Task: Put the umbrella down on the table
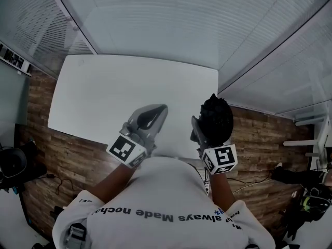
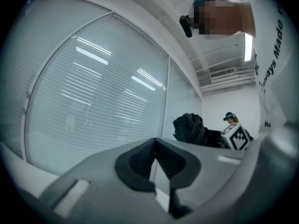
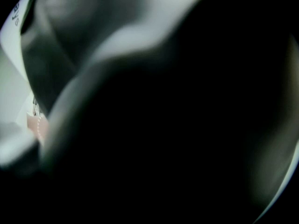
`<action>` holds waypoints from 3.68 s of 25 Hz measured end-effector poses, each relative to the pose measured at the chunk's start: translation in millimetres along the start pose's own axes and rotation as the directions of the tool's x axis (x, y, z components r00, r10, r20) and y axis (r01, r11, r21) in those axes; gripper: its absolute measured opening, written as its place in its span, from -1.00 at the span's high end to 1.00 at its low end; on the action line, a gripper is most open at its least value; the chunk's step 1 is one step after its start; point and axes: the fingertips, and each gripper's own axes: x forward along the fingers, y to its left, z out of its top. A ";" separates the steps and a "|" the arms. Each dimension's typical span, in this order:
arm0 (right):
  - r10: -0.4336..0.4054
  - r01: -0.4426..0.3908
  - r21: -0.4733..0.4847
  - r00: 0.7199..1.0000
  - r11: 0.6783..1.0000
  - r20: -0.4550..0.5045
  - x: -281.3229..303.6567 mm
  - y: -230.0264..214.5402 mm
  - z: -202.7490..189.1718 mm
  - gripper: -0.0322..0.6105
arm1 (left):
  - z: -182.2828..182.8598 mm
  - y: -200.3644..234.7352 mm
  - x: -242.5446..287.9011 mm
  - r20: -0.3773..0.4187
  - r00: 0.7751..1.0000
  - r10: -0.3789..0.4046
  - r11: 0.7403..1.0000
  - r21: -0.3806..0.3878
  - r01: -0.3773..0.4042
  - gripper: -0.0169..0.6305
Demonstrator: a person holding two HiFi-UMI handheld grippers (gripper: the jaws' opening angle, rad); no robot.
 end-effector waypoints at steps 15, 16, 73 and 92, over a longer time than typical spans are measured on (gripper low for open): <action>0.010 -0.006 0.017 0.973 1.000 -0.230 45.7 -20.3 -83.3 0.16 | -0.5 2.5 -10.3 -0.001 1.000 0.008 1.000 -0.008 -0.008 0.94; 0.010 -0.005 0.019 0.970 1.000 -0.244 48.0 -21.9 -89.2 0.16 | -0.4 1.8 -10.5 -0.002 1.000 0.007 1.000 -0.009 -0.007 0.94; 0.066 0.020 0.091 0.532 0.996 -0.844 77.1 -74.5 -368.8 0.15 | -5.1 5.1 -23.6 -0.037 0.996 0.081 0.997 0.007 -0.081 0.94; 0.082 0.053 0.126 0.500 0.991 -0.862 80.1 -73.7 -374.5 0.11 | -5.1 11.8 -23.4 -0.039 0.996 0.085 0.996 0.000 -0.085 0.94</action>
